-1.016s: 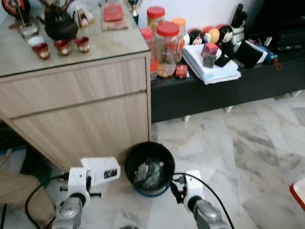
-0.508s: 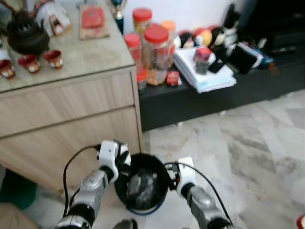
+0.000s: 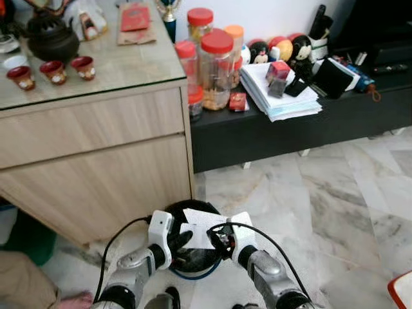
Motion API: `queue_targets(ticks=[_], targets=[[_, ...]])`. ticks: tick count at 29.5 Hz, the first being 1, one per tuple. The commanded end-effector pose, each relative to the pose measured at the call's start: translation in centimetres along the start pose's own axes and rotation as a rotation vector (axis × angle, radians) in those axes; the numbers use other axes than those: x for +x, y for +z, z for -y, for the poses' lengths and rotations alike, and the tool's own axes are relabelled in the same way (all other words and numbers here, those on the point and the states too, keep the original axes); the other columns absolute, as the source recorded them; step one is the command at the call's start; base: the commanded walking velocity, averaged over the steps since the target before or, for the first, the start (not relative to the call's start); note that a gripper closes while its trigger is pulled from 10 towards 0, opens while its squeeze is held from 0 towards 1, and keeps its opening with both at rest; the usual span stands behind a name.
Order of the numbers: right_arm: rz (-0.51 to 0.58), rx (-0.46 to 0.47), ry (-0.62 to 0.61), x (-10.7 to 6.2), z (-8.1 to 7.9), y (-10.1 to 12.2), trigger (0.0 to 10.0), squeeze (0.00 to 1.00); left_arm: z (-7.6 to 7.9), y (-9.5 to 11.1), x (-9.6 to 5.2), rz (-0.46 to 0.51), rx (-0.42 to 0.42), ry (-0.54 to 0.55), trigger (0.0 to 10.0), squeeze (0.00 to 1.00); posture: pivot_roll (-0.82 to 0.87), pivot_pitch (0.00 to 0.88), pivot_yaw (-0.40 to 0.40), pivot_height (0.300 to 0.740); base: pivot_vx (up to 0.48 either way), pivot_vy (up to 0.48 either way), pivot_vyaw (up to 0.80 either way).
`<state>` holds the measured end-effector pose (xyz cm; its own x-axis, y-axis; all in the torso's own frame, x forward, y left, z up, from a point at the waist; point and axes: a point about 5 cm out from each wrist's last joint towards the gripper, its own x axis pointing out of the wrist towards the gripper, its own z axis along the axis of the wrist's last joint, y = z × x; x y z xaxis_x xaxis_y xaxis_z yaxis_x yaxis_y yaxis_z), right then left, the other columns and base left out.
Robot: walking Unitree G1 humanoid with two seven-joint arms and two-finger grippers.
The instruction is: Picking trash to rubbish bin
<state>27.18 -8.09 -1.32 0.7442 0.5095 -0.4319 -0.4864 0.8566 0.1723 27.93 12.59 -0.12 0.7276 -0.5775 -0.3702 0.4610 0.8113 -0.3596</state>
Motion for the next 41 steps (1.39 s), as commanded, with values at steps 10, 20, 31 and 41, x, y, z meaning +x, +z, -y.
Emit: queue_targets(ticks=[10,20,31,41], targets=[[0.044,-0.035,0.037,0.4,-0.2,1.2,10.0,0.0,-2.3,1.0,-0.8,0.027,0.033,0.179,10.0,0.0,0.1,0.211,-0.018,0.74,0.0,0.0,0.0],[0.064,-0.049,0.062,0.4,-0.2,1.6,10.0,0.0,-2.8,1.7,-0.8,0.047,0.041,0.218,10.0,0.0,0.08,0.229,-0.033,0.74,0.0,0.0,0.0],[0.078,-0.053,0.083,0.5,-0.5,1.9,10.0,0.0,-4.1,1.4,-1.9,0.055,0.026,0.297,10.0,1.0,0.08,0.242,-0.045,0.74,0.0,0.0,0.0],[0.079,-0.056,0.084,0.5,-0.3,2.0,10.0,0.0,-4.1,1.3,-1.9,0.052,0.012,0.289,10.0,1.0,0.08,0.241,-0.05,0.74,0.0,0.0,0.0]])
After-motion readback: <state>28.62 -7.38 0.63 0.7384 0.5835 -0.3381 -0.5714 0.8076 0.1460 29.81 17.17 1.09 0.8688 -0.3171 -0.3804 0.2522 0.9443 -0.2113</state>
